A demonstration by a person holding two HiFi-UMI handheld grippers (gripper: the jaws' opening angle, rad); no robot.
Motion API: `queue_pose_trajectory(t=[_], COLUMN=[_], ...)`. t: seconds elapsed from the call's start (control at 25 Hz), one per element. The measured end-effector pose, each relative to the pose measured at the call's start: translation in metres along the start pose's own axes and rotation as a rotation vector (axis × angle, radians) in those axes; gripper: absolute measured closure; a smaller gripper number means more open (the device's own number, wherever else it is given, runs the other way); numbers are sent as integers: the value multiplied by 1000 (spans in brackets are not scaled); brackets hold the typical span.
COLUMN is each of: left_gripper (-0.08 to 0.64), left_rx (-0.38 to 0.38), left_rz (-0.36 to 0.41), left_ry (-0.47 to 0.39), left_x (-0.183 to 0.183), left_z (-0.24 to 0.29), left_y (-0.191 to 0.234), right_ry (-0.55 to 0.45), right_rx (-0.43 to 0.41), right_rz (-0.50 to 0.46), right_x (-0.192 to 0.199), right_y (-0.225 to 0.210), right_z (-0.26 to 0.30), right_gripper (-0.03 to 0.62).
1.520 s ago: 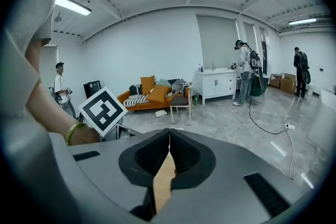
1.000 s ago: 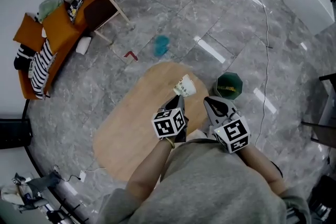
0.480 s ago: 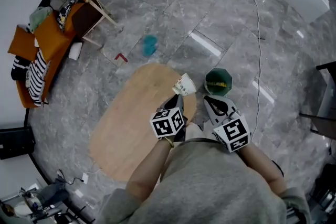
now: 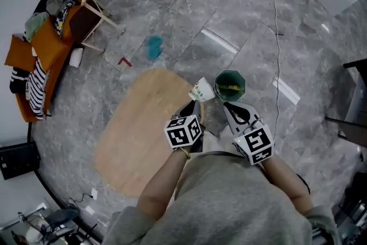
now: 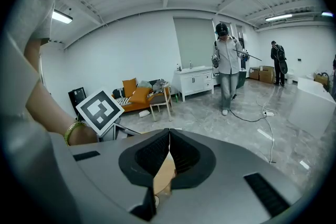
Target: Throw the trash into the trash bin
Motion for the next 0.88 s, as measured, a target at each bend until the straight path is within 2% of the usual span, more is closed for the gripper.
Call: queue_pose_trajectory(t=[0.88], left_gripper=[523], left_rx=[9], left_rz=[29], left_ry=[104], left_x=[36], left_z=[88], left_y=[-44], right_ry=[69], right_rx=[62], right_rz=[94], right_x=[65], right_y=[-67], right_z=[-20], right_gripper=[583])
Point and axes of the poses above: the fingertips, and each gripper's own axes: z forward along the fingers, y to its left, x out of its underside, the point moved 5 cm from there along -z, backward along the fingers, and after that the axes turned 12 degrees about -z, right-handed, at the moved point
